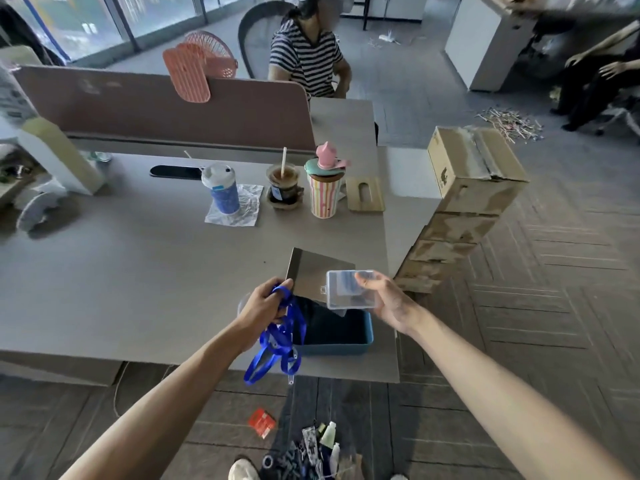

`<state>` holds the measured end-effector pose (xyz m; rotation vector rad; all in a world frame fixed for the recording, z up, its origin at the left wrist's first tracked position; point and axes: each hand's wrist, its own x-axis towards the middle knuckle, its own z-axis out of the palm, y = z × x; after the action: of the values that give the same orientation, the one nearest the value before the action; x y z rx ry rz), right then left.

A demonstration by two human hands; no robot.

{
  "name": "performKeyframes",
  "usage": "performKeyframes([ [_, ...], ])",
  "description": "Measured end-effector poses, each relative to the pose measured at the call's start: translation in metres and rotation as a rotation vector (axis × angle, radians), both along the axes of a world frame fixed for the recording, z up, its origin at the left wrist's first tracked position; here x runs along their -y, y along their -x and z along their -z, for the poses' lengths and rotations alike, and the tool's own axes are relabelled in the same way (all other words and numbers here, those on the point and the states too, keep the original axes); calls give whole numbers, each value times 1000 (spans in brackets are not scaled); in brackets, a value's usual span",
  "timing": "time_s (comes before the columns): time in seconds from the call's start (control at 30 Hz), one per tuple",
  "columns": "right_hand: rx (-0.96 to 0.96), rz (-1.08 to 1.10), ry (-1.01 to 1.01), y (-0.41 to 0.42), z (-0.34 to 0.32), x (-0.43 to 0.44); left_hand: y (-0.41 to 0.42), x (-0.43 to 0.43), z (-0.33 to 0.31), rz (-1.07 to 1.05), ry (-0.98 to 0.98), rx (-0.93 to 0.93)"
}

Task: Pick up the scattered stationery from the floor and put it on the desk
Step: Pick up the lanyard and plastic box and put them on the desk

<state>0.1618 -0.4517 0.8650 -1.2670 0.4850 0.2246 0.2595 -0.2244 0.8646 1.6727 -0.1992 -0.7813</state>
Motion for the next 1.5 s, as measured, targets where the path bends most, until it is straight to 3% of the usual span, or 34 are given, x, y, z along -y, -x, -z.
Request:
performKeyframes([
  [0.17,-16,14,70,0,6,-1,-6,-7,9,173,-225,160],
  [0.3,-18,-6,324,4,9,4,-12,-15,17,336,-438,339],
  [0.43,-20,-113,660,3,12,13,-17,-27,13,275,-412,322],
  [0.53,11,-203,785,-4,11,6,-19,-32,9,252,-366,273],
  [0.7,-69,-375,888,-13,11,-7,-22,-37,1,218,-289,153],
  [0.9,-21,-462,1112,-10,18,-11,-21,-39,-9,234,-278,170],
  [1.5,30,-842,1402,-35,34,-34,-15,-46,6,229,-328,209],
])
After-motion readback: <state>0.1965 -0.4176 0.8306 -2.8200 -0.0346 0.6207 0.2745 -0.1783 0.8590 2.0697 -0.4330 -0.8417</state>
